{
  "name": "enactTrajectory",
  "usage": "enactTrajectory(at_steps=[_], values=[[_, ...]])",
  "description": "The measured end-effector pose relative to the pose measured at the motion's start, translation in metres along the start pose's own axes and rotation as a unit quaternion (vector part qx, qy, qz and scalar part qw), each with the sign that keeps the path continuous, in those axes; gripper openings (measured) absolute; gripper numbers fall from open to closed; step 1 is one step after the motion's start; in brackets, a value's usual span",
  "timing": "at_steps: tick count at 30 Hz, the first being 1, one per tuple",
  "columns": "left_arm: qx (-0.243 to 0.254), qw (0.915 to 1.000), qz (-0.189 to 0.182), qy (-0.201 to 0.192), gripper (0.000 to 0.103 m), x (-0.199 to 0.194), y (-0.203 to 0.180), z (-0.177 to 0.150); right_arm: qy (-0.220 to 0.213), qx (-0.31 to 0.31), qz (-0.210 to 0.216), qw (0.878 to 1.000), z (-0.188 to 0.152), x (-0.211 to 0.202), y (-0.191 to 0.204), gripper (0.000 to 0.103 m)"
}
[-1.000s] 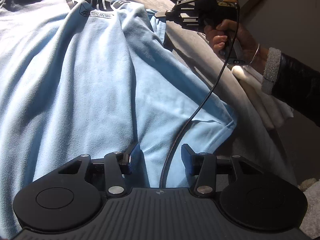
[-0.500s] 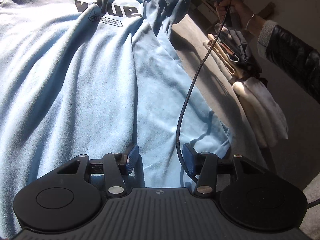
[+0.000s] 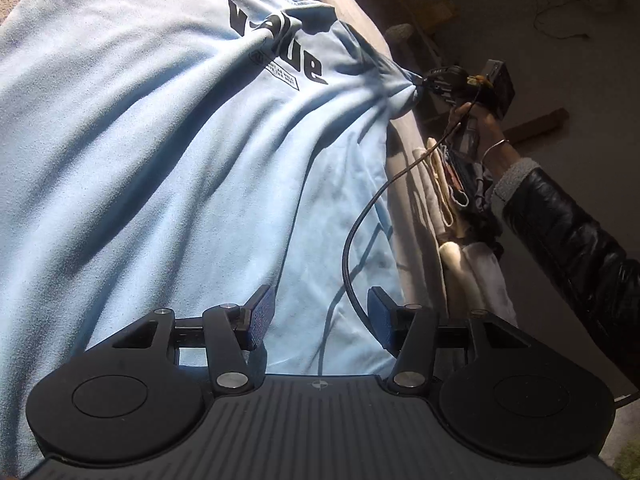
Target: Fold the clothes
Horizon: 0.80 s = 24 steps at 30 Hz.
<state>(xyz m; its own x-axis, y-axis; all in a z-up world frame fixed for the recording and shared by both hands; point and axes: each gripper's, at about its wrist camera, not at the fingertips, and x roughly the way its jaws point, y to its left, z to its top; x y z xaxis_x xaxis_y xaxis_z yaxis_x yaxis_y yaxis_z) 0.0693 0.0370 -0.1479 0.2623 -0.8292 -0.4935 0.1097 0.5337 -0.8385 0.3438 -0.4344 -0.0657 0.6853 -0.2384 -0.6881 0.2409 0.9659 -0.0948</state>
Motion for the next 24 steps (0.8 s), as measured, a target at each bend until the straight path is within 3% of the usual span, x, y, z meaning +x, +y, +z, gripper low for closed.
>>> enactTrajectory(at_steps=[2,4,5,6,11,16,19,21,24], values=[[-0.039,0.9987,-0.031,-0.008,0.055,-0.003,0.006,0.002,-0.006,0.018,0.014,1.0,-0.007,-0.01,-0.011,0.008],[-0.076,0.9947,-0.069,-0.012,0.063,-0.005,0.012,0.003,-0.012,0.036,0.03,0.999,-0.013,-0.022,-0.023,0.026],[-0.081,0.9936,-0.078,-0.015,0.065,-0.006,0.012,0.003,-0.015,0.045,0.038,0.998,-0.017,-0.028,-0.029,0.041],[-0.081,0.9932,-0.082,-0.018,0.067,-0.007,0.011,0.003,-0.019,0.054,0.047,0.997,-0.02,-0.034,-0.035,0.049],[-0.067,0.9944,-0.078,-0.022,0.067,-0.008,0.003,0.0,-0.038,0.112,0.1,0.988,-0.038,-0.071,-0.071,0.05],[-0.048,0.9964,-0.067,-0.02,0.067,-0.007,-0.006,-0.005,-0.048,0.217,0.211,0.952,-0.078,-0.145,-0.142,0.05],[-0.023,0.9986,-0.045,-0.012,0.067,-0.006,-0.013,-0.011,-0.011,0.222,0.264,0.939,-0.114,-0.183,-0.166,0.051],[0.019,0.9998,-0.005,0.005,0.067,0.0,-0.022,-0.019,0.031,0.203,0.288,0.935,-0.145,-0.203,-0.164,0.051],[0.11,0.9915,0.057,0.04,0.067,0.016,-0.041,-0.04,0.096,0.154,0.301,0.936,-0.2,-0.223,-0.139,0.05]])
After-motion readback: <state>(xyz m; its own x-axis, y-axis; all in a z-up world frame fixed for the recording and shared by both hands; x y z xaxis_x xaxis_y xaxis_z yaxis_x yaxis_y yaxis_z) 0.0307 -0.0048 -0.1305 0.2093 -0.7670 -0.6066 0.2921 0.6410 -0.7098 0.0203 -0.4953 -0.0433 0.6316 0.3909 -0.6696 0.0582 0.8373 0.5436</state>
